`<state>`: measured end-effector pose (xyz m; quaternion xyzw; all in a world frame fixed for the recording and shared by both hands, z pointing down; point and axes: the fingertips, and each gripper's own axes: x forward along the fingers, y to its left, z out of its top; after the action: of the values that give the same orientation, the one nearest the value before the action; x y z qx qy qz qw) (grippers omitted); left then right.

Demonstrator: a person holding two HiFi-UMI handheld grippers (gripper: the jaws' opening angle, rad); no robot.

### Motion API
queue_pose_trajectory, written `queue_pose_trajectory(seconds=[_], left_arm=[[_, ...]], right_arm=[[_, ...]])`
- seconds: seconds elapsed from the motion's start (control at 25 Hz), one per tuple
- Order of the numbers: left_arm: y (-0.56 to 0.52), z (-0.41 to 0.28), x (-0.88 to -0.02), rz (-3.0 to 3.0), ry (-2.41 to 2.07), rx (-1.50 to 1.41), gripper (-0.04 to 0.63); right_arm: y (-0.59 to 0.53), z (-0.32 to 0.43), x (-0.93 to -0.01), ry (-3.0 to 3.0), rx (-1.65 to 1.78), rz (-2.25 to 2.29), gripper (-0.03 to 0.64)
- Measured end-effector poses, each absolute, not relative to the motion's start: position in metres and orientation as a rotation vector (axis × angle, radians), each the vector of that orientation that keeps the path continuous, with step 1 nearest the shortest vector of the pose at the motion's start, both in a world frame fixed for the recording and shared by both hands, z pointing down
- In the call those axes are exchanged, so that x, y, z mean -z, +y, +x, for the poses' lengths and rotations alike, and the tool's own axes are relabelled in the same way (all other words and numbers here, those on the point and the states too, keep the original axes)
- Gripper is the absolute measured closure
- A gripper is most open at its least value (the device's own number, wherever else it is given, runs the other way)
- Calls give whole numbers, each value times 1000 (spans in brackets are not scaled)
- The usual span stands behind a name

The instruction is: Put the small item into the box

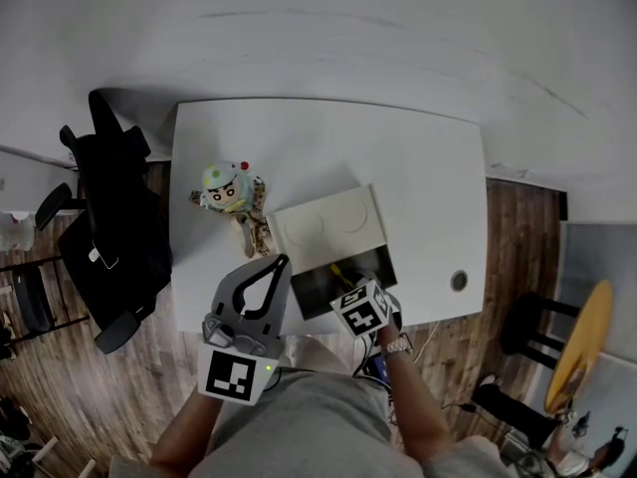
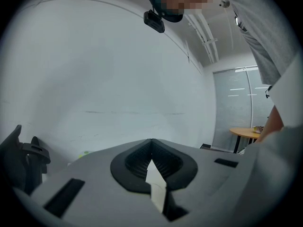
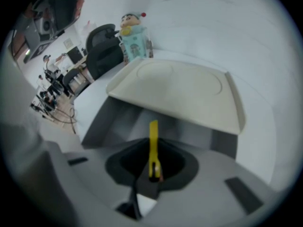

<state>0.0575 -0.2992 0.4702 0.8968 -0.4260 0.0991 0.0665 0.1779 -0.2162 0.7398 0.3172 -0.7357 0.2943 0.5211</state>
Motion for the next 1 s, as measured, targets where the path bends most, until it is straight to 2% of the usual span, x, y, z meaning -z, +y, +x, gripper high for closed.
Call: queue_pose_trajectory(seconds=[0.84,1.0], left_arm=[[-299,62,-472,2721,-1278,-309,565],[-297,61,-472,2709,-1284,-306,565]], right_arm=[[-216,178,-749,-1756,-715,722,538],[-216,177,-748,-1772,-733,725,515]])
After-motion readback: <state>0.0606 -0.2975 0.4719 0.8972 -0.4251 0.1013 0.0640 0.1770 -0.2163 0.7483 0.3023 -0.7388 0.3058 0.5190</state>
